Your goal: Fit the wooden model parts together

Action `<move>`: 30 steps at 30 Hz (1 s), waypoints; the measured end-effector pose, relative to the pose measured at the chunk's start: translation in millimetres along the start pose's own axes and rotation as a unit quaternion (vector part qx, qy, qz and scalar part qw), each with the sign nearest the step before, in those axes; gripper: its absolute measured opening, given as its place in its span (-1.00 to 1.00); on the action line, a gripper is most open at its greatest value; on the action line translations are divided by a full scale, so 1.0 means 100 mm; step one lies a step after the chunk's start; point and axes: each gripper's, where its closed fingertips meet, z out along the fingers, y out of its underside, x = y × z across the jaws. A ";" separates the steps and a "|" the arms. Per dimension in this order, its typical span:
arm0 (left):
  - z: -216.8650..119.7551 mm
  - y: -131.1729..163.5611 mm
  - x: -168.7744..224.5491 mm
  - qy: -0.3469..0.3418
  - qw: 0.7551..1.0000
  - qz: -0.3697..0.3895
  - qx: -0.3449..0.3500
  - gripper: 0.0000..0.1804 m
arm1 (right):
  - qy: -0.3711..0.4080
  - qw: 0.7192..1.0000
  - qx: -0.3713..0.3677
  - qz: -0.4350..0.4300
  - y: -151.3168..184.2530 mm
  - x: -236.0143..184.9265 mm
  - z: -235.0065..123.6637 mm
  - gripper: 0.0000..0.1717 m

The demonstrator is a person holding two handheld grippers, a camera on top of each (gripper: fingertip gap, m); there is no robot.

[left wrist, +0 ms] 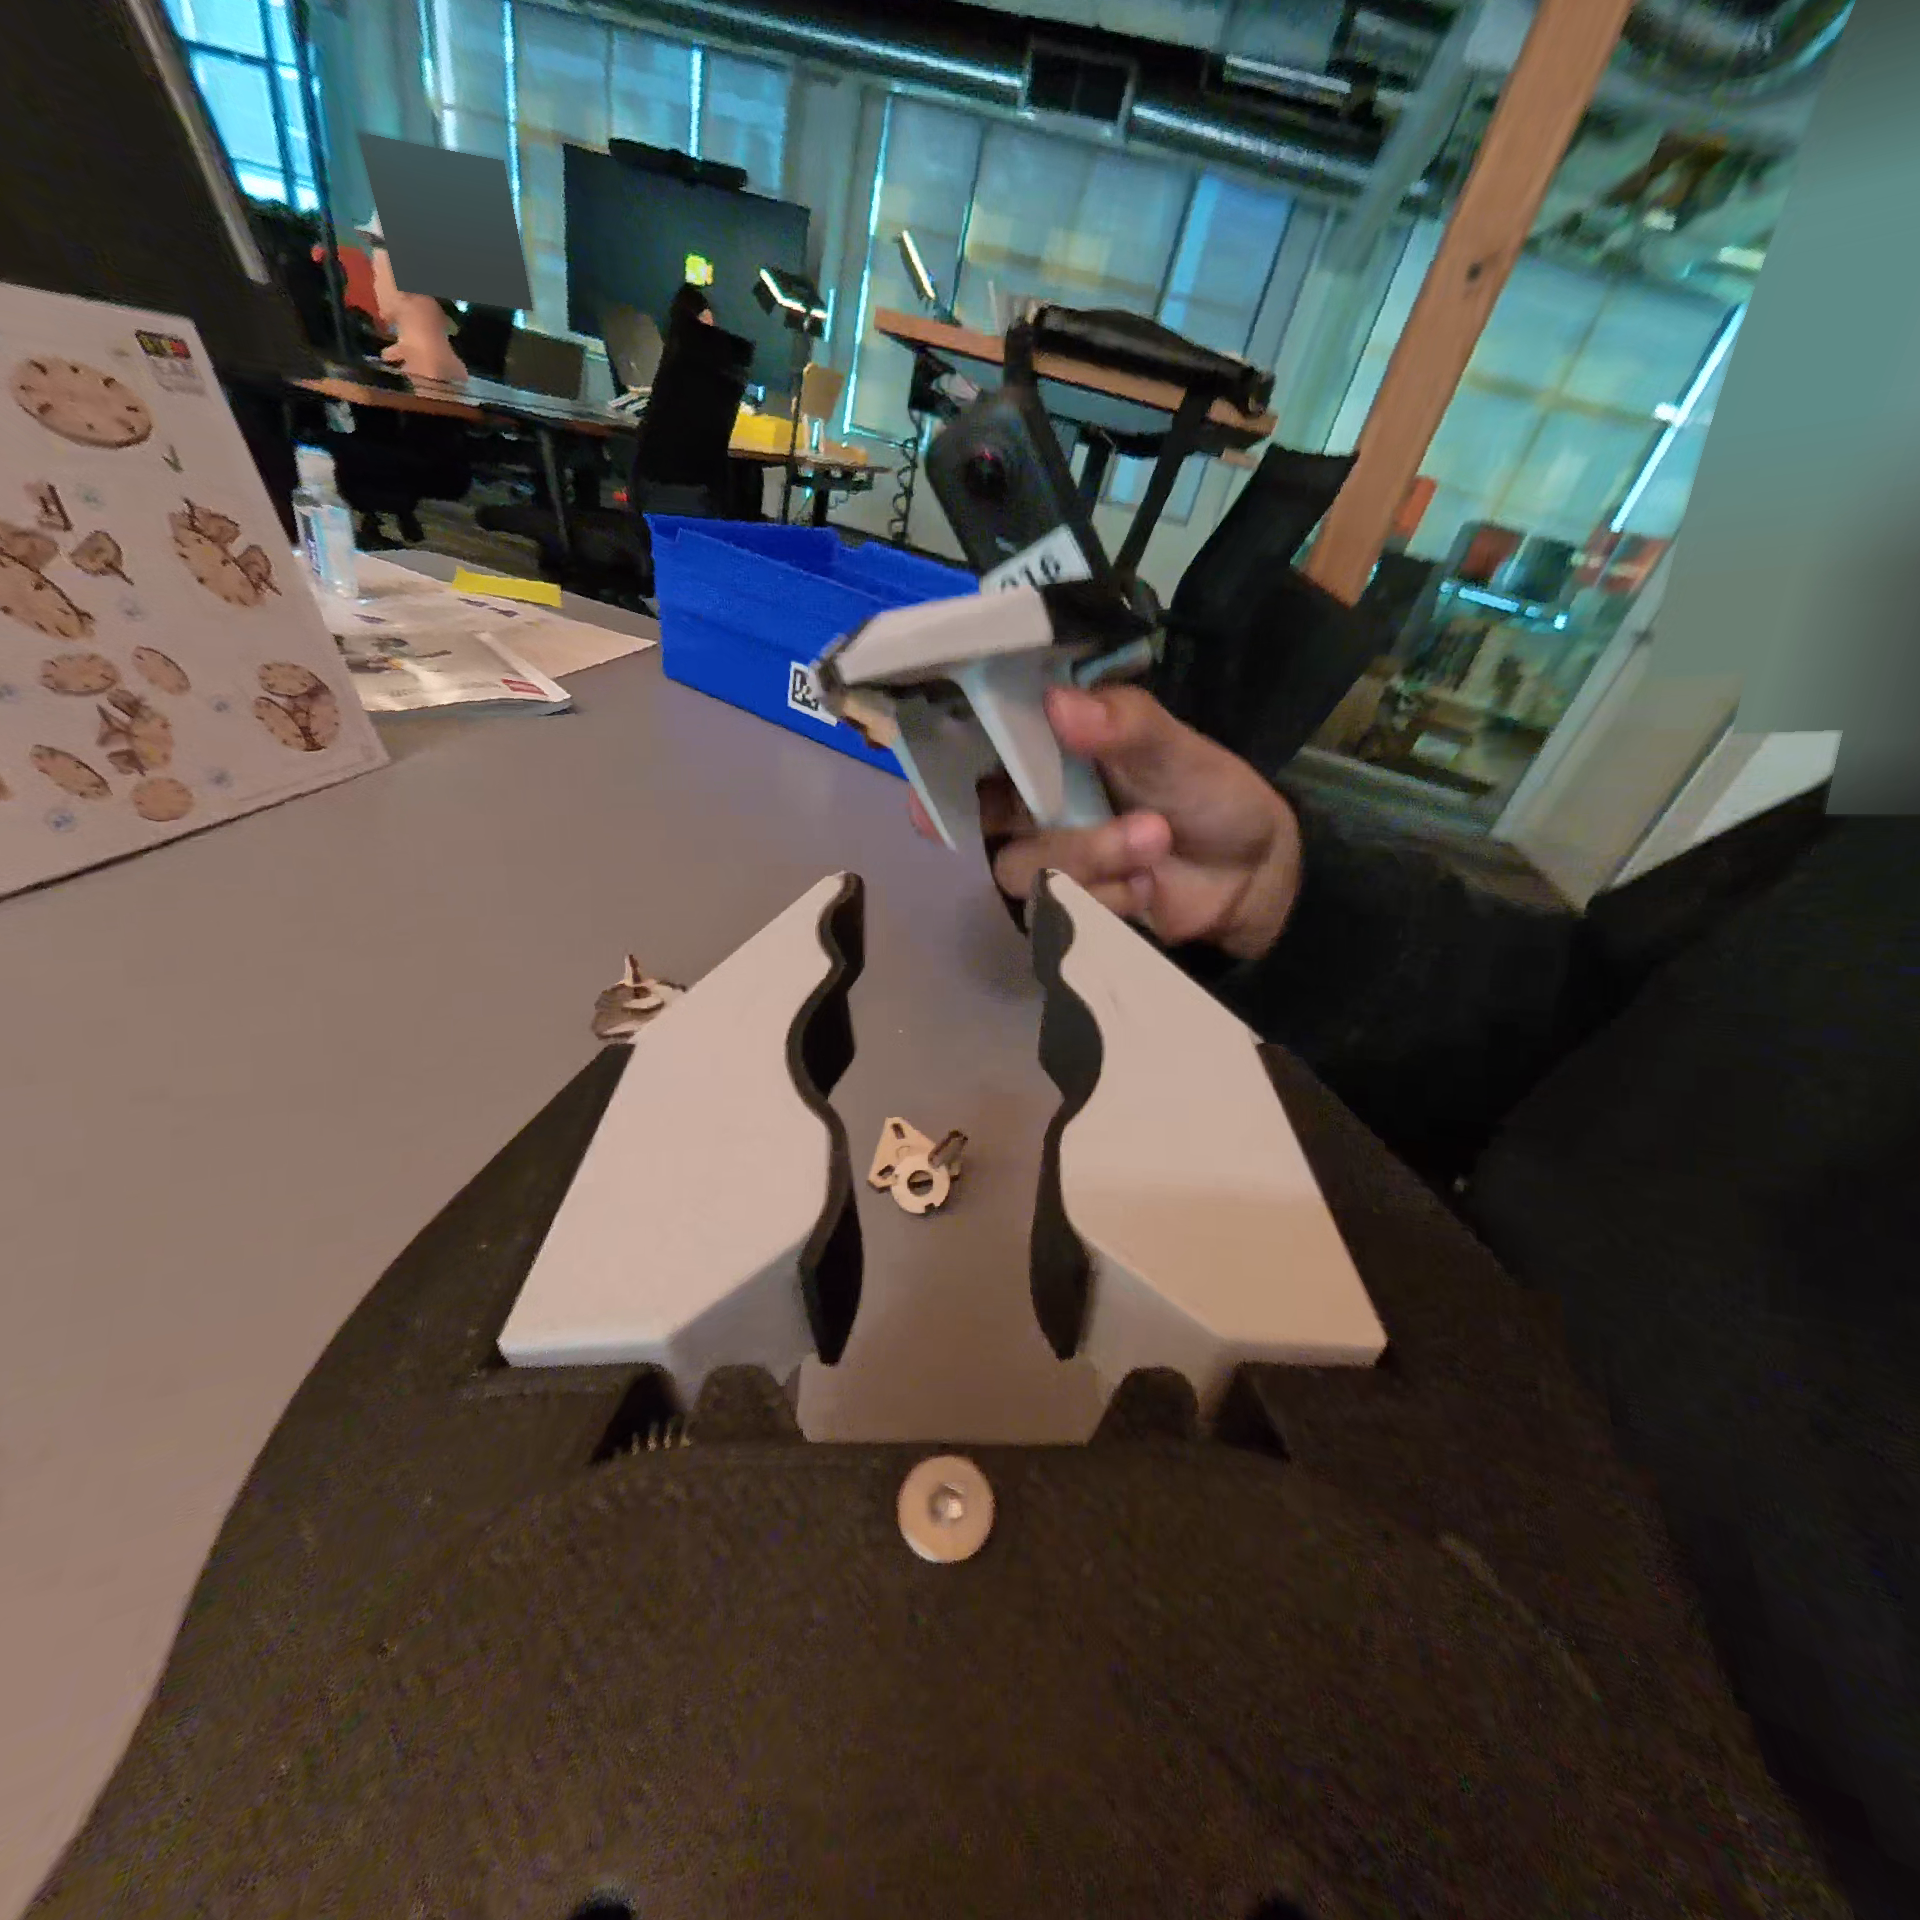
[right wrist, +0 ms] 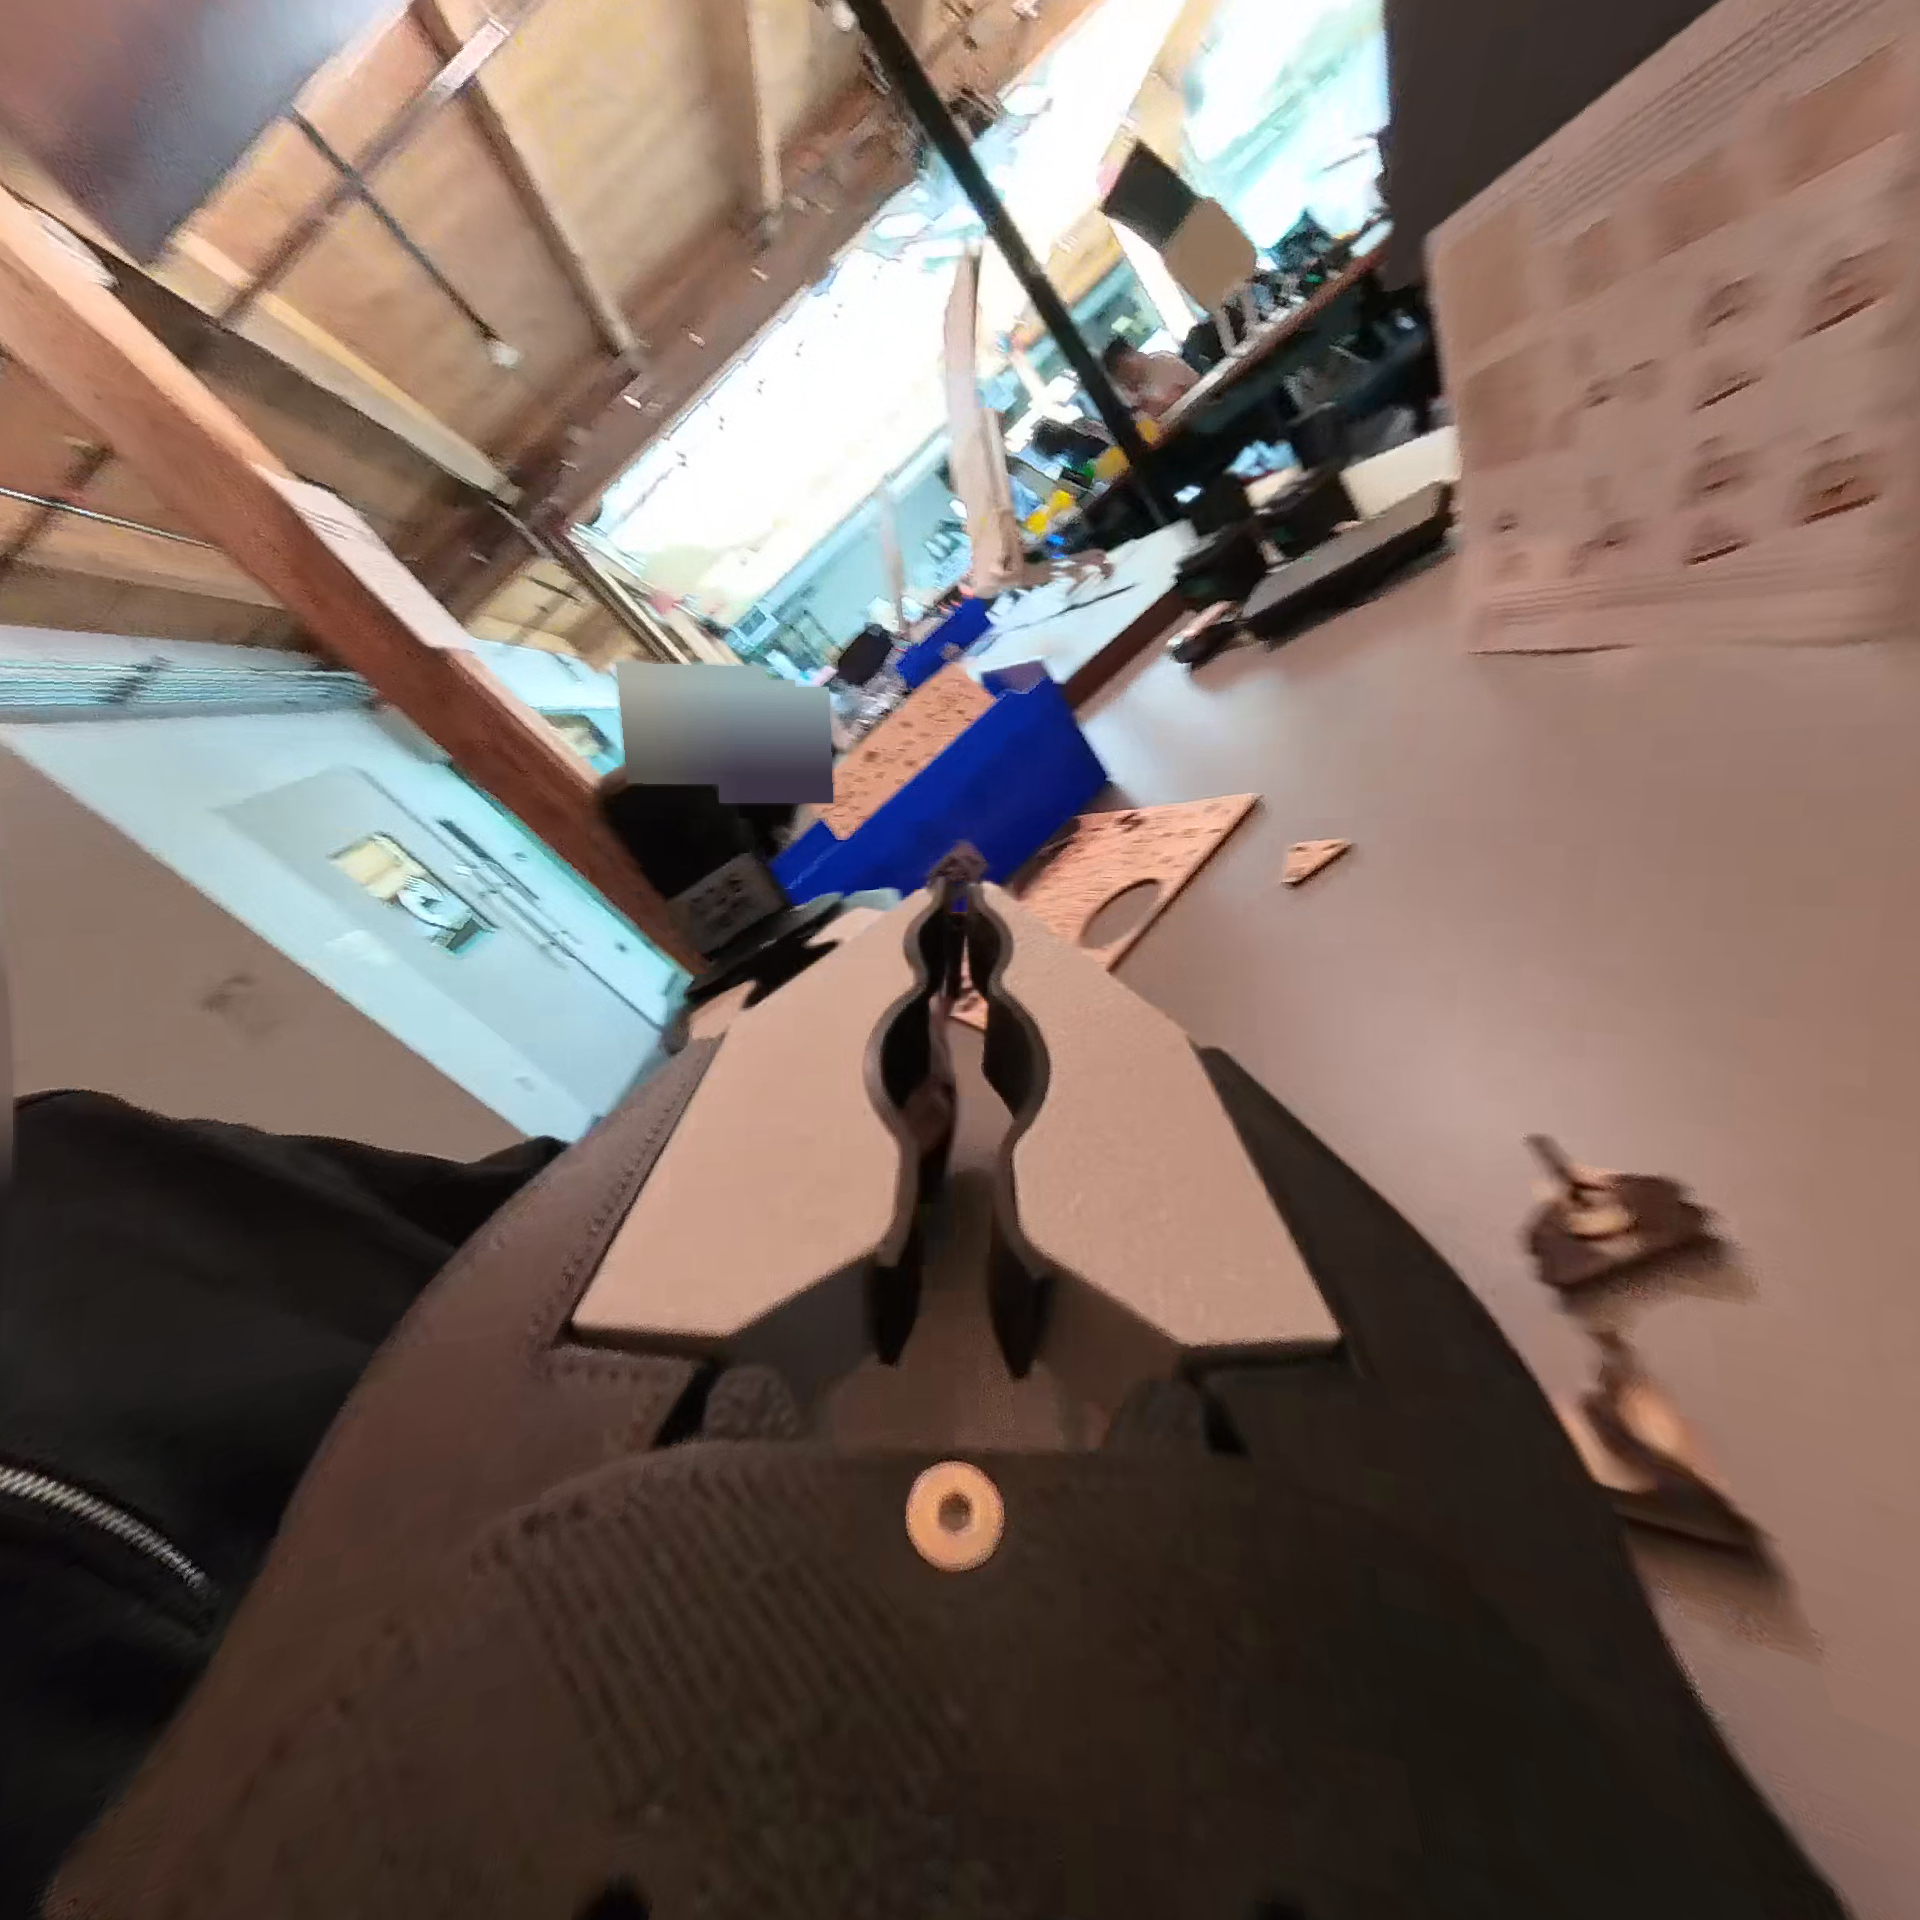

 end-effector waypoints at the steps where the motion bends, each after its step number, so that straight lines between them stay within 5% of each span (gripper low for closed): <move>1: 0.01 0.02 -0.04 -0.012 1.000 -0.013 -0.003 -0.75 | -0.024 1.000 0.004 0.005 0.07 -0.06 0.04 -1.00; 7: 0.13 0.16 -0.01 -0.038 0.998 0.016 -0.043 -0.83 | -0.038 0.996 -0.062 -0.055 0.51 -0.13 0.15 -1.00; 13: 0.06 0.10 -0.01 -0.011 0.999 -0.038 -0.024 -0.99 | -0.038 0.998 -0.022 -0.052 0.40 -0.14 0.11 -0.97; 16: -0.02 0.02 -0.08 -0.005 0.997 -0.076 0.005 -0.99 | -0.002 0.997 0.032 -0.070 0.19 -0.04 -0.01 -0.63; 22: -0.08 -0.01 -0.14 -0.021 0.999 -0.048 0.011 -0.99 | -0.038 0.995 0.006 -0.088 0.30 -0.18 0.05 -0.61; 25: -0.09 -0.05 -0.13 -0.097 0.990 0.102 -0.003 -0.99 | -0.033 0.995 -0.022 -0.089 0.41 -0.16 0.09 -0.53; 30: 0.02 -0.04 0.10 -0.190 0.902 0.386 -0.031 -0.98 | -0.091 0.995 -0.044 -0.019 0.49 -0.25 0.10 -0.37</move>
